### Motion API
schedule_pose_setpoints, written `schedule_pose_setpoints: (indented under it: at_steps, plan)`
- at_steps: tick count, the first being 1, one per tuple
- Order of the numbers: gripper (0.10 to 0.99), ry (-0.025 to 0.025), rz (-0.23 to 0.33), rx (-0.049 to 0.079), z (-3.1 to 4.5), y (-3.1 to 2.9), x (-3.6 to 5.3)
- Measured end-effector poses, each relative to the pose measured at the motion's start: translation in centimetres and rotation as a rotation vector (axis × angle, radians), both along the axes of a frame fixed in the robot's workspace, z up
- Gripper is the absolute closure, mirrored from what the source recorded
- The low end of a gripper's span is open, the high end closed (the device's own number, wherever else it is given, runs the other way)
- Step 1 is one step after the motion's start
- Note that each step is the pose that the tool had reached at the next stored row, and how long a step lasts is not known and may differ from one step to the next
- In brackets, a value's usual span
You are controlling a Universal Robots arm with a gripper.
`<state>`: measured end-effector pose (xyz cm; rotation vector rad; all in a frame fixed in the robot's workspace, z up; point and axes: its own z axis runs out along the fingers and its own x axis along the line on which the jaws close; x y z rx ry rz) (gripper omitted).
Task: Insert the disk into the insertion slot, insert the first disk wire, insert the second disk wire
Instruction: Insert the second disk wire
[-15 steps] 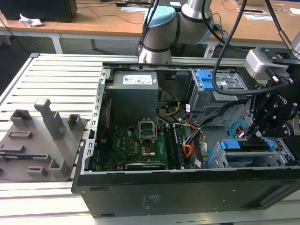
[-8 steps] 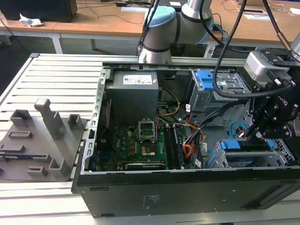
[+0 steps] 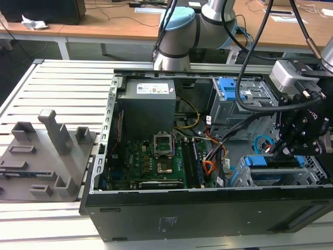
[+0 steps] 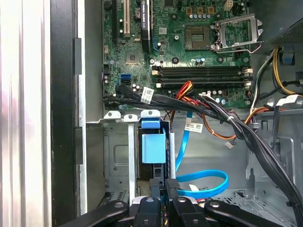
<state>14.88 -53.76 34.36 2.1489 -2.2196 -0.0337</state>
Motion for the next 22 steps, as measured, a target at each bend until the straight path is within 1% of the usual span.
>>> schedule_pose_setpoints:
  at_steps: [7,10,13,14,15,16,18,19,20,21,22]
  plan:
    - [0.922,-0.0001,0.001,0.0,-0.19,-0.09,0.01]
    - [0.922,0.0,0.002,-0.001,-0.57,-0.1,0.0]
    - [0.922,-0.0001,0.002,0.0,-0.69,-0.1,0.0]
    - [0.91,-0.0001,0.002,0.001,-0.71,-0.1,0.0]
    - [0.843,0.0,0.002,0.0,-0.71,-0.1,0.0]
    - [0.843,0.0,0.002,0.0,-0.61,-0.1,0.0]
    - [0.843,-0.0001,0.002,0.0,0.26,-0.06,0.0]
    - [0.843,0.0,0.002,0.0,1.12,0.04,0.0]
    - [0.843,0.0,0.002,0.0,1.79,0.26,0.0]
    - [0.863,-0.0001,0.002,0.0,2.21,0.43,0.0]
    - [0.925,-0.0001,0.002,0.0,2.64,0.55,0.0]
